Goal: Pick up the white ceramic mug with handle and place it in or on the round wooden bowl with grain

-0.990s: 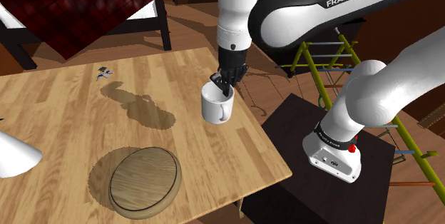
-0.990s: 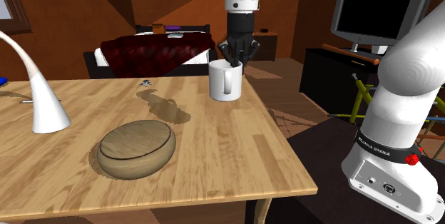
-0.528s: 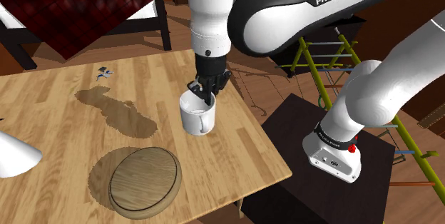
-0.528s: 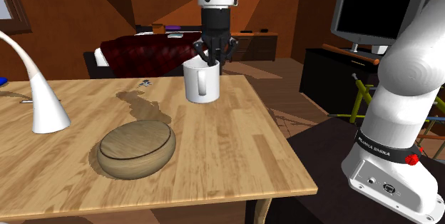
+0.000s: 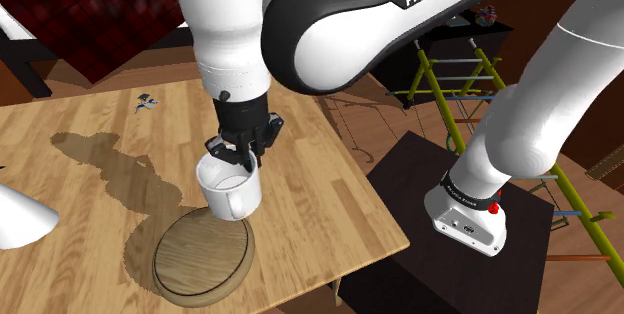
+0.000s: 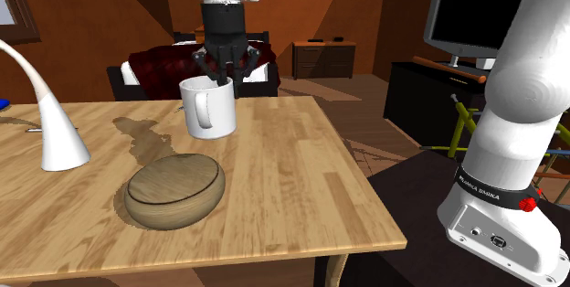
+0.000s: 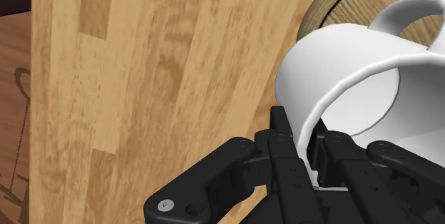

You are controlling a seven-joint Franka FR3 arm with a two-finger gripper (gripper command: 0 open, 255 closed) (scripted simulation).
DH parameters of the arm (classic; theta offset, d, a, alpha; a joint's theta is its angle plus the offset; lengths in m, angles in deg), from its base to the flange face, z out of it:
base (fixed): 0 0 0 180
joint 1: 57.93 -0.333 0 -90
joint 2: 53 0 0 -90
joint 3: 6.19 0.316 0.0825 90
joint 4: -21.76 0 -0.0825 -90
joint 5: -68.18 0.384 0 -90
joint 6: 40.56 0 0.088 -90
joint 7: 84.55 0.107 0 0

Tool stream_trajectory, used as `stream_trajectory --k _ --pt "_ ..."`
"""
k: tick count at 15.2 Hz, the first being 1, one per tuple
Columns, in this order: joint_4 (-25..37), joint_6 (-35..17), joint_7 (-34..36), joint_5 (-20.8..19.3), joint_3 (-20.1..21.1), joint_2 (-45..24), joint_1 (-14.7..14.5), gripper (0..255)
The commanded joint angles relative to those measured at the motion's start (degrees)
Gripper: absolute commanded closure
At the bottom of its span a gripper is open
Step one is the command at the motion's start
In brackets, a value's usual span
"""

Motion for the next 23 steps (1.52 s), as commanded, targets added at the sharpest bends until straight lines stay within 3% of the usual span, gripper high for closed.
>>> stream_trajectory --k 1,6,23 --pt "5.1 1.6 4.1 -3.4 1.4 -4.7 -1.2 255" --pt "19.4 6.8 12.9 -12.4 2.3 -17.5 -7.7 255" --pt "11.4 -4.4 15.6 -16.3 0.3 -21.9 -8.8 255"
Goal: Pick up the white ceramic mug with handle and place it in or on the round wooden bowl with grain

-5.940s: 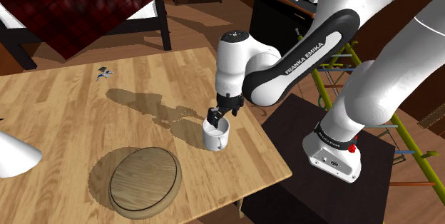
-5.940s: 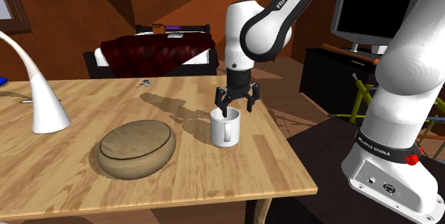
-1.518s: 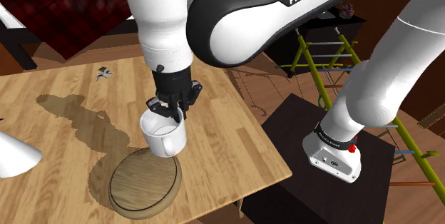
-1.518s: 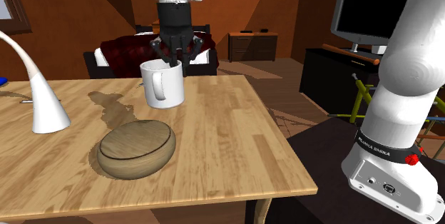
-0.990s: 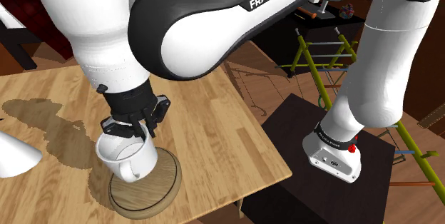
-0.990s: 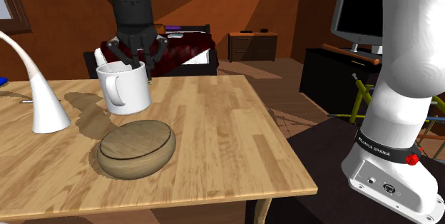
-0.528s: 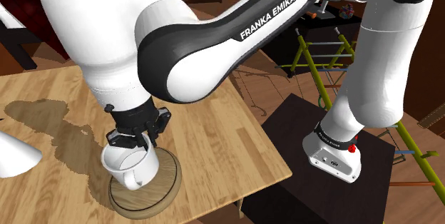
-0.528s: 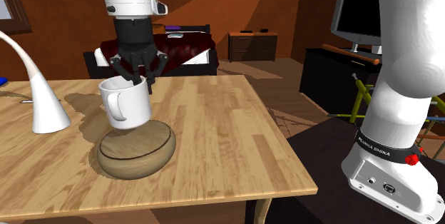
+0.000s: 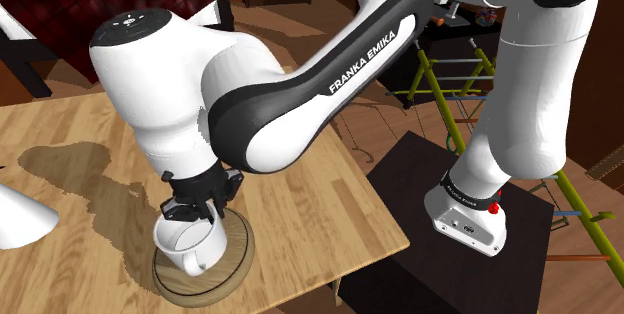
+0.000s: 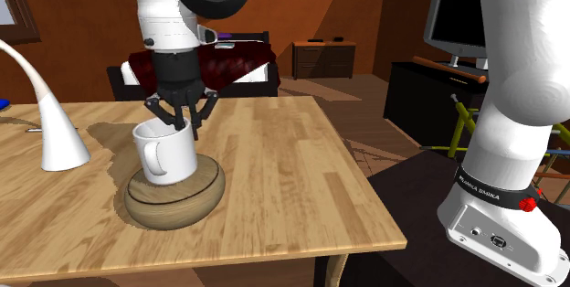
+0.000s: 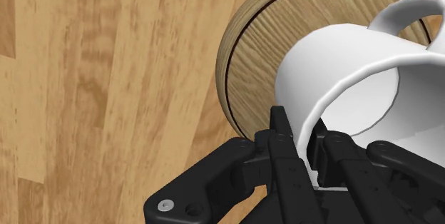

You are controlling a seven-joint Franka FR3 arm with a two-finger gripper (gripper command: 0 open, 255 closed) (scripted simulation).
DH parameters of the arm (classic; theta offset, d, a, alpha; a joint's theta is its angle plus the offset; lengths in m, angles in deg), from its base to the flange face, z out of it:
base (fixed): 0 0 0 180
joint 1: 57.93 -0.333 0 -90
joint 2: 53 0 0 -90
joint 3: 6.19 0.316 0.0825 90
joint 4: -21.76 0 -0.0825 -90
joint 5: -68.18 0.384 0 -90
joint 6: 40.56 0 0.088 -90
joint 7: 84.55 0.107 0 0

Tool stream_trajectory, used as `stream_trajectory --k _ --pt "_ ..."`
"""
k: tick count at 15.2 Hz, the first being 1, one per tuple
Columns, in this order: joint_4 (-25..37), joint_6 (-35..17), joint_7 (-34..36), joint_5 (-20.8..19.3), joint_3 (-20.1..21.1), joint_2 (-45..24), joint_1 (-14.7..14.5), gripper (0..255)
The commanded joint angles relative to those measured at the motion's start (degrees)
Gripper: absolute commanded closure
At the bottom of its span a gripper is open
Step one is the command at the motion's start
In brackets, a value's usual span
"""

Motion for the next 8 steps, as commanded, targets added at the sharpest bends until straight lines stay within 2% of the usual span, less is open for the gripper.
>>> stream_trajectory --k 1,8 --pt "-0.6 -1.2 0.4 -0.6 -0.3 -0.7 -0.2 255" --pt "-0.8 -1.6 0.5 -0.8 -0.4 -1.0 -0.3 255"
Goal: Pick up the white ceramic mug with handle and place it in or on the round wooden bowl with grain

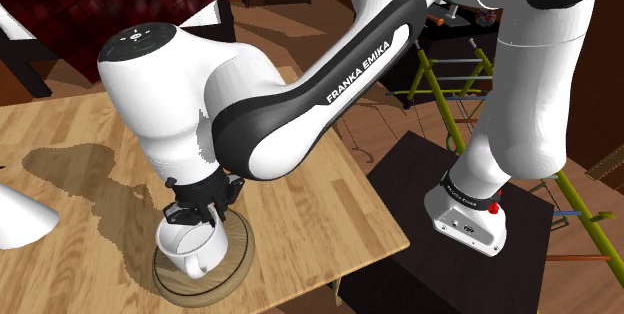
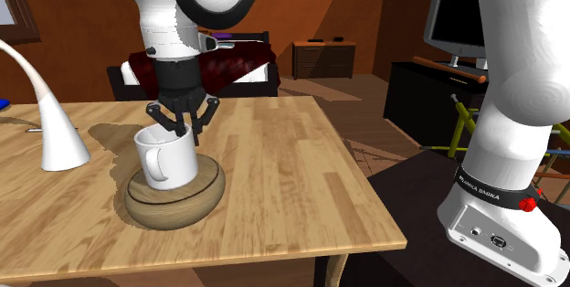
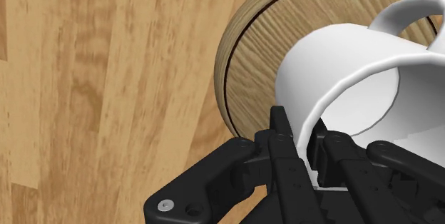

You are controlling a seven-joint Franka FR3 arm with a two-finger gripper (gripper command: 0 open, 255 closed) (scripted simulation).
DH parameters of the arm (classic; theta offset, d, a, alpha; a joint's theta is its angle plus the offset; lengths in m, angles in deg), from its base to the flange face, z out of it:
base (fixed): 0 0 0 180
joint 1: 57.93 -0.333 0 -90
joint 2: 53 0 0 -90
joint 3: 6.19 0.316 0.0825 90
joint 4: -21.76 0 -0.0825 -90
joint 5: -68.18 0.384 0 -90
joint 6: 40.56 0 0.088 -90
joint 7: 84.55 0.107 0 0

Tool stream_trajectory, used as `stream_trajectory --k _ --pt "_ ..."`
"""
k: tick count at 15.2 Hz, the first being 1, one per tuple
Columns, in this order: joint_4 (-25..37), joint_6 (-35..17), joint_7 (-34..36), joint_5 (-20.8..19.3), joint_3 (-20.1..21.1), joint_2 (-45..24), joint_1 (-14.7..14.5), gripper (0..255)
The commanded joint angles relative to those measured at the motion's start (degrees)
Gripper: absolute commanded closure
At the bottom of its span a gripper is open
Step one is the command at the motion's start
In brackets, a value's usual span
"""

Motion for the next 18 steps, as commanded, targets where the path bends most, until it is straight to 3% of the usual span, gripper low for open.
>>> stream_trajectory --k 1,2,7,11,18 --pt "0.0 0.0 0.0 0.0 0.0 0.0 0.0 255" --pt "0.0 0.0 0.0 0.0 0.0 0.0 0.0 0" --pt "0.0 0.0 0.0 0.0 0.0 0.0 0.0 0" --pt "3.7 6.0 -1.7 2.7 1.3 3.1 0.8 0" --pt "3.7 6.0 -1.7 2.7 1.3 3.1 0.8 0"
